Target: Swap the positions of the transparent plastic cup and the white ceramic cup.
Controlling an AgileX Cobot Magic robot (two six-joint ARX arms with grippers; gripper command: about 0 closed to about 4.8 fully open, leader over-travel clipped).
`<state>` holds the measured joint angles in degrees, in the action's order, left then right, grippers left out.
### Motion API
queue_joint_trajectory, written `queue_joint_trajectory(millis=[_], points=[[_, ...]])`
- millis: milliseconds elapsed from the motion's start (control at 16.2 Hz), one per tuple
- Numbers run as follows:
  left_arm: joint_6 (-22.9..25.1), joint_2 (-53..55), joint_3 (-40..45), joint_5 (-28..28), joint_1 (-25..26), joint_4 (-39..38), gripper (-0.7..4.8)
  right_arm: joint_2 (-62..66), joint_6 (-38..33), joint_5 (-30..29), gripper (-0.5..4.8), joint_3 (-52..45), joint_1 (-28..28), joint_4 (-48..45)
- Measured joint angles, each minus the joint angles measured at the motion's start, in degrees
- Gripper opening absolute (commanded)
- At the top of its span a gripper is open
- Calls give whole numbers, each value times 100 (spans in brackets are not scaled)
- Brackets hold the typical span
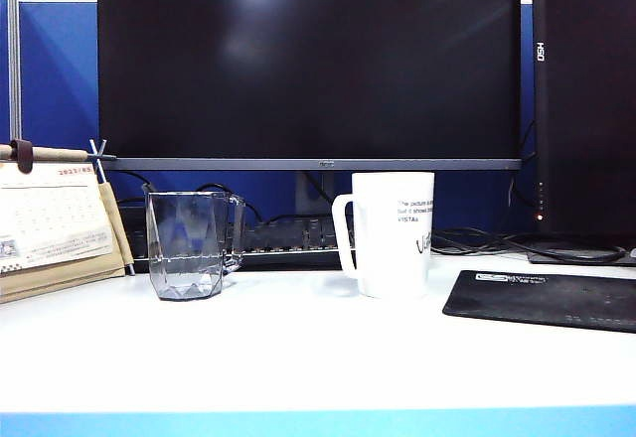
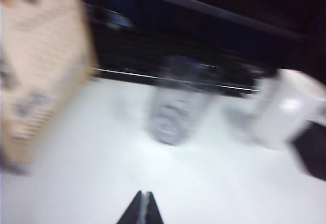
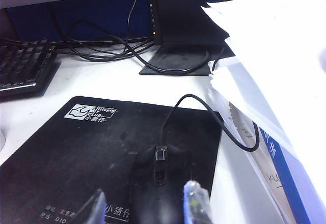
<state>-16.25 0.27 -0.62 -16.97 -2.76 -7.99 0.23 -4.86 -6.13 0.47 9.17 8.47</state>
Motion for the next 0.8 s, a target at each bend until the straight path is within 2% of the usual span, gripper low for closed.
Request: queue_joint_trajectory(millis=[123, 246, 616, 678, 801], points=[[188, 0, -2, 348, 0, -37, -6, 0, 0, -7, 202, 0, 0, 0], [236, 0, -2, 444, 0, -42, -6, 0, 0, -122, 202, 0, 0, 0], [229, 0, -2, 446, 0, -48, -6, 0, 0, -1460, 202, 0, -2, -26], [129, 0, -2, 313, 0, -46, -6, 0, -2, -1768, 202, 0, -2, -85], [-157, 0, -2, -337, -7, 9, -6, 0, -212, -2542, 201, 0, -2, -243]])
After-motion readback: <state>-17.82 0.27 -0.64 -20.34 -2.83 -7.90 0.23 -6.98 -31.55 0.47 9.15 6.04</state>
